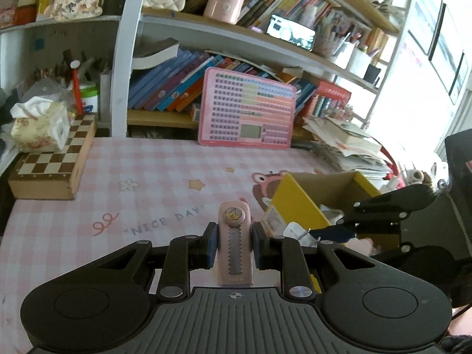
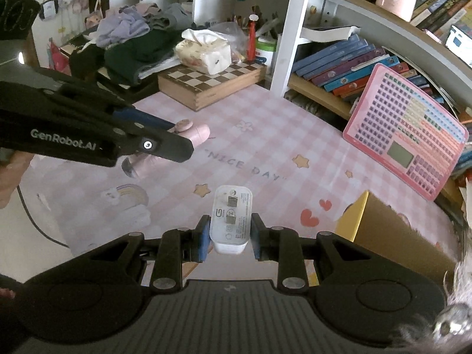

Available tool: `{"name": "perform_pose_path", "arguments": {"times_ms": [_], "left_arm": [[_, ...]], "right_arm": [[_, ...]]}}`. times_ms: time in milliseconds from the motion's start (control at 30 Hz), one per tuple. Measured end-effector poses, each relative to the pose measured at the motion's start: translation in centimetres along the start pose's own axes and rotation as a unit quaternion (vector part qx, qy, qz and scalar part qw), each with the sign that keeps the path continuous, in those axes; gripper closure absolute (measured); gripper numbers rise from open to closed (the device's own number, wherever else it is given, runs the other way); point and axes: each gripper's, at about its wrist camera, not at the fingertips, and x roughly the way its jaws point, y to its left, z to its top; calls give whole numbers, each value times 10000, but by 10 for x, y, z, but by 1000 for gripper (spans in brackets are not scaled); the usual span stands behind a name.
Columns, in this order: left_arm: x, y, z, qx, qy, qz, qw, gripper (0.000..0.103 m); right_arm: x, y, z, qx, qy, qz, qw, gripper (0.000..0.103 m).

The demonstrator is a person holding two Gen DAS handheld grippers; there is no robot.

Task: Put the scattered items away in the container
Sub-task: 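Carry the pink tube with the left tool while the right tool carries the plug to the box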

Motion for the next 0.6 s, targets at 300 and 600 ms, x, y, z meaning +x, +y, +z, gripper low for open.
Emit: {"name": "perform_pose_path", "arguments": {"times_ms": [300,600], "left_arm": [[-49,-19,-27,71,-120,-150,9998,81],[-80,-43,-53,261,-153,-381,9988,81]], "right_arm": [[-43,31,-28,279,-129,-226,9993,77],[-81,59,-59,527,-209,-462,9973,77]]}}
